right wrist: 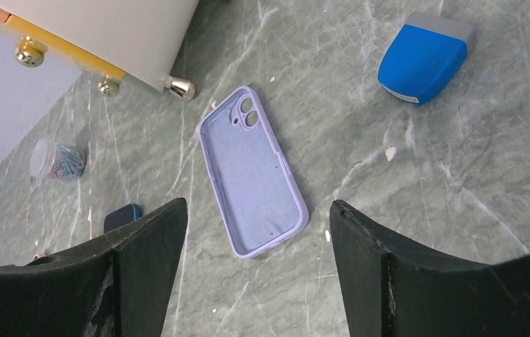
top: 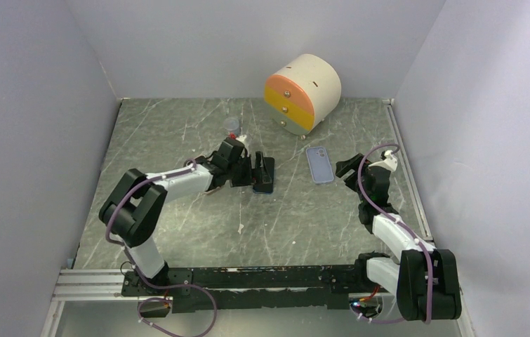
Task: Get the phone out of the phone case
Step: Place the phone at the center of the board.
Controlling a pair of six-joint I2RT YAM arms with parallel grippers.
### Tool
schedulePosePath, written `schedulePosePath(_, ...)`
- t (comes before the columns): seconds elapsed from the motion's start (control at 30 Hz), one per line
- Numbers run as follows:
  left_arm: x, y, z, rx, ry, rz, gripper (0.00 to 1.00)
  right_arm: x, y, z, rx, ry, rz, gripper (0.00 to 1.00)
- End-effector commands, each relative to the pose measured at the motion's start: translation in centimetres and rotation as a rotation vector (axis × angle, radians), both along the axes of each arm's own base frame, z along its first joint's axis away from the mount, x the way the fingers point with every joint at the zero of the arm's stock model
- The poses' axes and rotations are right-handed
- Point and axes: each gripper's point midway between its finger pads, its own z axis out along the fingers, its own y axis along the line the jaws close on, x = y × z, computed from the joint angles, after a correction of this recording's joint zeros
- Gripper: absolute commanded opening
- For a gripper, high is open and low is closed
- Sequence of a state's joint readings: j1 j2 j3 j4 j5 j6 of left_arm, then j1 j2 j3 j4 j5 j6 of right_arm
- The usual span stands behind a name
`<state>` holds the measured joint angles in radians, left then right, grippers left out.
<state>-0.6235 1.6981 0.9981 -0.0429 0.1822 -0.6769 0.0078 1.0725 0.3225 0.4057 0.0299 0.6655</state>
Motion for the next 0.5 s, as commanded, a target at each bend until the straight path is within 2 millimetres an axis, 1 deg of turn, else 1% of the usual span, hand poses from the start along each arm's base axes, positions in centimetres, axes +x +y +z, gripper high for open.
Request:
schedulePosePath(0.0, 0.8, -2.2, 0.4, -0.125, 0.039, 0.002, 0.94, 1.1, -0.4, 2.8, -0.004, -0.084, -0.019, 0.77)
schedulePosePath(0.07, 1.1, -2.2, -0.5, -0.125, 0.072, 0.018, 0.94, 1.2, -0.3, 2.9, -0.002, -0.085, -0.016, 0.77)
schedulePosePath(0.2, 2.1, -2.3, -1.5, -0.121, 0.083, 0.045, 0.94, 1.1, -0.4, 3.0, -0.006, -0.088, -0.019, 0.77)
schedulePosePath(0.37, 2.9, -2.8, -1.7, -0.121, 0.07, 0.031, 0.94, 1.1, -0.4, 2.9, -0.006, -0.09, -0.019, 0.77)
schedulePosePath(0.47, 3.8, -2.4, -1.8, -0.1, 0.06, 0.056, 0.94, 1.1, -0.3, 2.8, -0.005, -0.086, -0.012, 0.77)
